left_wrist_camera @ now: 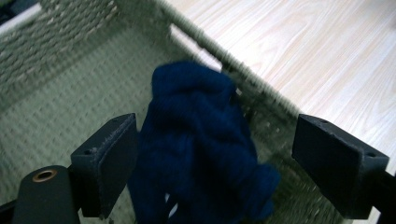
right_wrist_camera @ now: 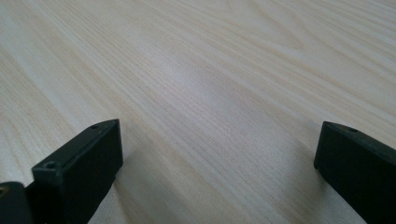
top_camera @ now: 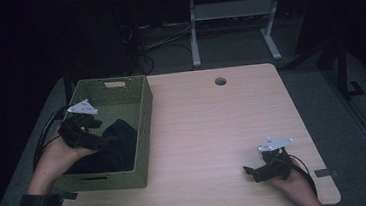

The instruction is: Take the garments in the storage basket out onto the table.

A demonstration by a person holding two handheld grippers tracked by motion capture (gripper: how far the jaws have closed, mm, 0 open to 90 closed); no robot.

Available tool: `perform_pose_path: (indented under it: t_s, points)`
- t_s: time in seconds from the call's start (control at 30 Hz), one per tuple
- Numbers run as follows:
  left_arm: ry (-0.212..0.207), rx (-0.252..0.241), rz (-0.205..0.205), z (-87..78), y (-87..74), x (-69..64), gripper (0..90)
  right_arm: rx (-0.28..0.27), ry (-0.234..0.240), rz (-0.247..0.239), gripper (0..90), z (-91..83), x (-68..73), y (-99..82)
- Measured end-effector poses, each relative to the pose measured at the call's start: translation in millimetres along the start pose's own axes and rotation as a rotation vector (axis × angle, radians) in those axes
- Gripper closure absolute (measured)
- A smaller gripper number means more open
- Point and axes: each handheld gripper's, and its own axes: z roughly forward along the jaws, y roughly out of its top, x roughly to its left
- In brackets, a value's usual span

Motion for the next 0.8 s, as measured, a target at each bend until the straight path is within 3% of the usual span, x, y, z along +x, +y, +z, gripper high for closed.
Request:
perform_pose_path:
  t_s: [0.3, 0.8]
  points:
    - [0.001, 0.028, -0.036, -0.5, -17.1, 5.3, 13.7, 0.001, 0.002, 0.0, 0.7, -0.1, 0.0, 0.1]
    - [-0.034, 0.087, -0.077, 26.1, -32.7, 3.6, 12.9, 0.002, -0.001, -0.002, 0.7, 0.0, -0.3, 0.0]
